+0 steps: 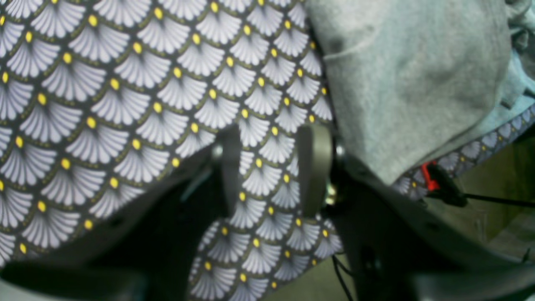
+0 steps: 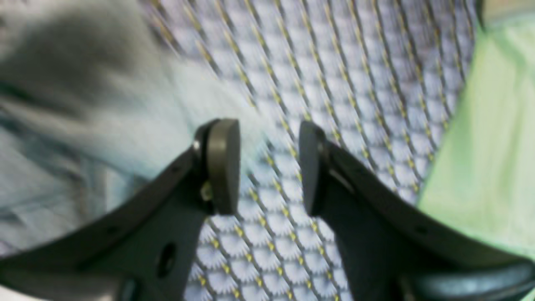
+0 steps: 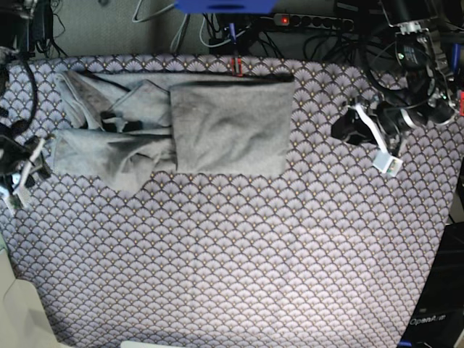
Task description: Fold the T-shirt properly
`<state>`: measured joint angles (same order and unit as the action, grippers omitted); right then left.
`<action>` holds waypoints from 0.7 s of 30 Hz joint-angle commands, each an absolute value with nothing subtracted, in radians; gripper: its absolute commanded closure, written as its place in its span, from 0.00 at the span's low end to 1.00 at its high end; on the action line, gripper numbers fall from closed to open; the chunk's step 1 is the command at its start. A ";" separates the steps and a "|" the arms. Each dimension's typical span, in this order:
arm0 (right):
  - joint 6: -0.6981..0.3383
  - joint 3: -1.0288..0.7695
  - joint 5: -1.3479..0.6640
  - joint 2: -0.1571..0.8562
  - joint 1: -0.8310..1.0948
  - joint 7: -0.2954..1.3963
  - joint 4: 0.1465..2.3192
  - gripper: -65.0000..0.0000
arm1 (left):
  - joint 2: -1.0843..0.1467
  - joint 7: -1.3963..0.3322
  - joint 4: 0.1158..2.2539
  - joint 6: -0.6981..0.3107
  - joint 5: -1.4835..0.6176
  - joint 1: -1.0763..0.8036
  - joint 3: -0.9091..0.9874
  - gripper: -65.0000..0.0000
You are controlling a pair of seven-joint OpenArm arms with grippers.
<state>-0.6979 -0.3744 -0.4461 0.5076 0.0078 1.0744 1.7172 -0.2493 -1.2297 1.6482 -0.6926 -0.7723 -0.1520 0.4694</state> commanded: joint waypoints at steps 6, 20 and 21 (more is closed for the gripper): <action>-0.698 -0.236 -0.444 0.473 -0.102 1.122 1.727 0.56 | -0.262 -1.214 1.661 -0.698 -0.792 -0.145 0.476 0.65; -0.698 -0.142 -0.440 0.349 -0.077 1.122 1.728 0.37 | -0.259 -1.207 1.661 -0.698 -0.792 -0.143 0.478 0.65; -0.698 -0.142 -0.440 0.343 -0.077 1.122 1.728 0.37 | -0.259 -1.207 1.661 -0.698 -0.792 -0.143 0.478 0.65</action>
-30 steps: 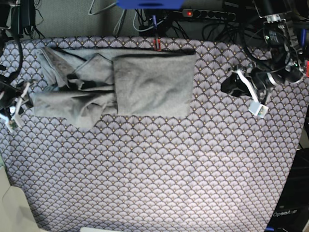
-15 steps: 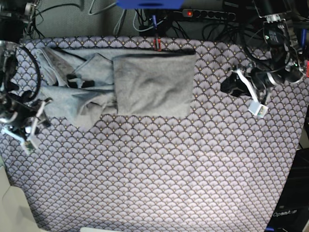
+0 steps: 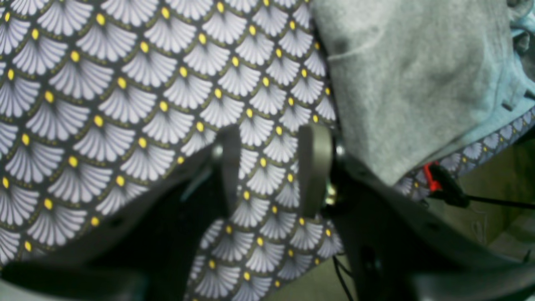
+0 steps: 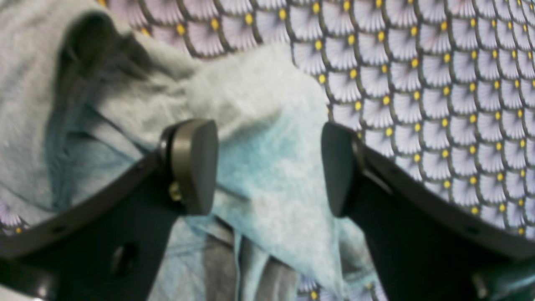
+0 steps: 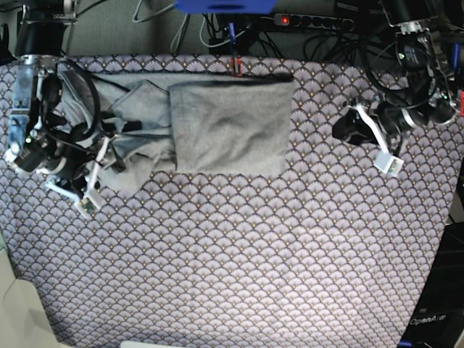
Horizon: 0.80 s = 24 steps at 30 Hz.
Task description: Fold the T-shirt properly
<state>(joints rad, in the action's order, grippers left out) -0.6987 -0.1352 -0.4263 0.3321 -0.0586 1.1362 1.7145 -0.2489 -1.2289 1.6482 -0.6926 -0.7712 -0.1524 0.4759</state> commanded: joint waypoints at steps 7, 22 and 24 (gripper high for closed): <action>-0.698 -0.142 -0.440 0.331 -0.074 1.121 1.716 0.37 | -0.259 -1.205 1.661 -0.698 -0.792 -0.142 0.481 0.65; -0.698 -0.143 -0.440 0.314 -0.091 1.113 1.616 0.38 | -0.257 -1.205 1.661 -0.698 -0.792 -0.136 0.479 0.65; -0.698 -0.145 -0.440 0.309 -0.088 1.113 1.616 0.38 | -0.257 -1.205 1.661 -0.698 -0.792 -0.136 0.481 0.65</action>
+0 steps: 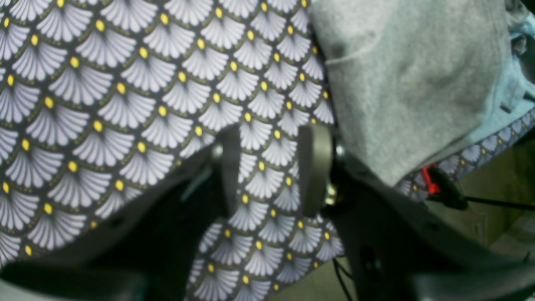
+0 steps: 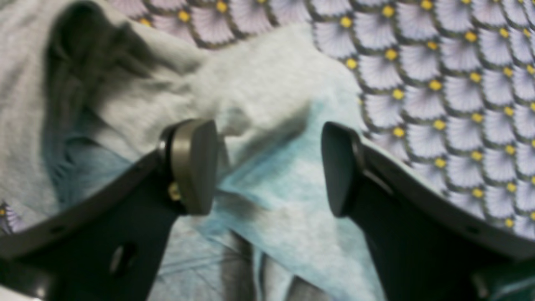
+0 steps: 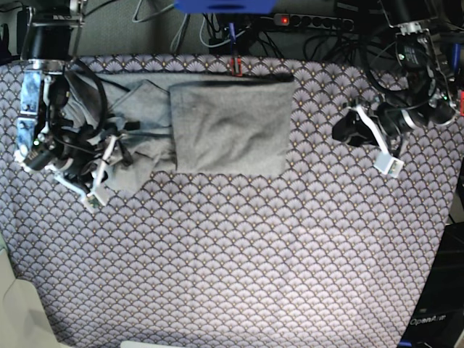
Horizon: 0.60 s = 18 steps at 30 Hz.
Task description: Fold the T-shirt properly
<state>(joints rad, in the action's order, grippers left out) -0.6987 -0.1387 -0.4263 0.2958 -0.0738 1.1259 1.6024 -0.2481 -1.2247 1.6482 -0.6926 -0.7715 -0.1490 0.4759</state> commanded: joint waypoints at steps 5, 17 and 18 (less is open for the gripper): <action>-0.698 -0.143 -0.440 0.288 -0.085 1.113 1.615 0.40 | -0.257 -1.205 1.661 -0.698 -0.794 -0.136 0.481 0.65; -0.698 -0.147 -0.441 0.268 -0.042 1.119 1.620 1.00 | -0.257 -1.205 1.661 -0.698 -0.792 -0.140 0.481 0.65; -0.698 -0.150 -0.441 0.268 -0.035 1.119 1.621 1.00 | -0.257 -1.205 1.661 -0.698 -0.792 -0.140 0.481 0.65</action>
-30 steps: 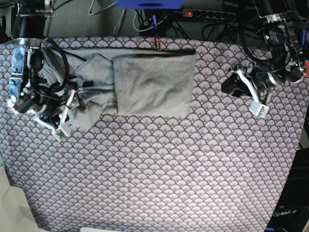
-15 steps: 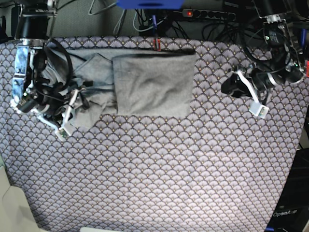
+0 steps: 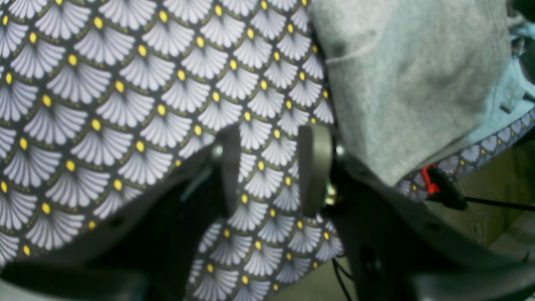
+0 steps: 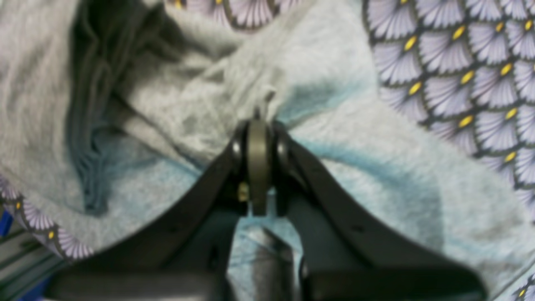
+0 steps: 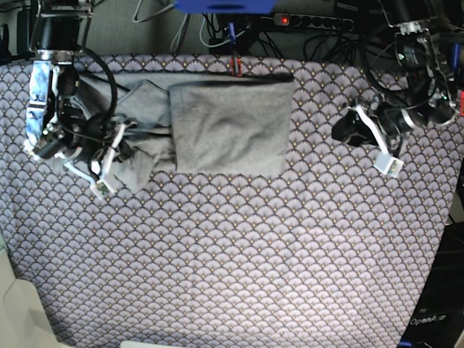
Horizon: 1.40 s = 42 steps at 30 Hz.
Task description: Fold the T-shirt properly
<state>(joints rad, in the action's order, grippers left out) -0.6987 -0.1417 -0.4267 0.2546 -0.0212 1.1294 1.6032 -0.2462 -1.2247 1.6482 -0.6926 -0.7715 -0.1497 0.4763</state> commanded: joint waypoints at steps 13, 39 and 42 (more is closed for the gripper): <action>-0.698 -0.153 -0.441 0.268 0.133 1.121 1.876 1.00 | -0.257 -1.204 1.661 -0.698 -0.792 -0.134 0.475 0.65; -0.698 -0.229 -0.440 0.246 0.318 1.122 1.917 0.70 | -0.257 -1.204 1.661 -0.698 -0.799 -0.143 0.473 0.65; -0.698 -0.229 -0.441 0.248 0.338 1.122 1.919 0.54 | -0.257 -1.204 1.661 -0.698 -0.797 -0.143 0.473 0.65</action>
<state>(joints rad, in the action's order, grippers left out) -0.6991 -0.2226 -0.4259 0.2359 0.3424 1.1347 1.9026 -0.2462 -1.2221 1.6482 -0.6926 -0.7750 -0.1524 0.4694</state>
